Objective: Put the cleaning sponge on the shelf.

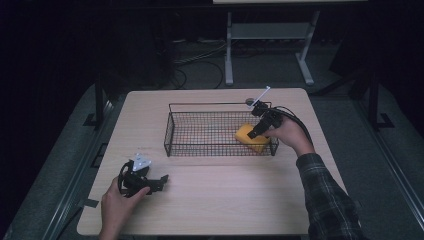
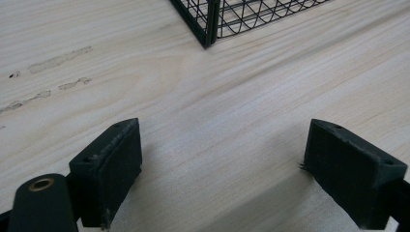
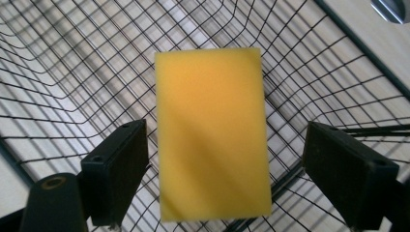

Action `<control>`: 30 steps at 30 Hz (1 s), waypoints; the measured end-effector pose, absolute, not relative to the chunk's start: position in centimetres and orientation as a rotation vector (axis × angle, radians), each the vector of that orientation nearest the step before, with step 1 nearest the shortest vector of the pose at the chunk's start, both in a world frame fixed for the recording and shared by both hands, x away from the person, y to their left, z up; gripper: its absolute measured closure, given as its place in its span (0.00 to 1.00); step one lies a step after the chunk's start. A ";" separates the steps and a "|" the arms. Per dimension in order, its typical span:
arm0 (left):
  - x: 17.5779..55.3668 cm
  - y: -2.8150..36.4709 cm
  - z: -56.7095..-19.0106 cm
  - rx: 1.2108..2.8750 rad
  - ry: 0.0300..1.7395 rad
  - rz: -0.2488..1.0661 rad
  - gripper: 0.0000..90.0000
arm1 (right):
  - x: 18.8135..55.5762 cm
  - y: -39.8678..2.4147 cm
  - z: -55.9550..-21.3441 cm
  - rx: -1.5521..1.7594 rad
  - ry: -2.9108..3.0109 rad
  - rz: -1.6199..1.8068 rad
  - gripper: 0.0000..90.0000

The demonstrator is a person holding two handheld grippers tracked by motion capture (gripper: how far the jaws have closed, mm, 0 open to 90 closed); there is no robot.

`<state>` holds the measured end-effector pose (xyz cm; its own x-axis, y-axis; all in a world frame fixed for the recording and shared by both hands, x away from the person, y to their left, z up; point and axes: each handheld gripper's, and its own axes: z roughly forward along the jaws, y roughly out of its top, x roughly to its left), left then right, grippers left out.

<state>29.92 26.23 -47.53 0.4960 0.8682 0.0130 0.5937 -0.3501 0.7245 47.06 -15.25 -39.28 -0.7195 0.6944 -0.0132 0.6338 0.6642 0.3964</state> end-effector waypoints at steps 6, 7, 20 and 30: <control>29.9 26.2 -47.5 2.074 1.196 0.529 0.14 | 46.6 -16.0 -38.2 1.098 2.693 0.597 0.18; 29.9 26.2 -47.5 2.074 1.196 0.529 0.14 | 46.5 -16.1 -38.0 1.101 2.692 0.601 0.17; 29.9 26.2 -47.5 2.075 1.196 0.529 0.14 | 44.7 -18.0 -36.5 1.102 2.627 0.666 0.08; 29.9 26.2 -47.5 2.075 1.196 0.529 0.14 | 43.2 -19.6 -36.2 1.150 2.565 0.714 0.01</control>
<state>29.92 26.23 -47.53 0.4961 0.8681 0.0133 0.5938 -0.3504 0.7243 43.21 -19.64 -36.21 -0.6610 0.7501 -0.0190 0.6324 0.5706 0.5239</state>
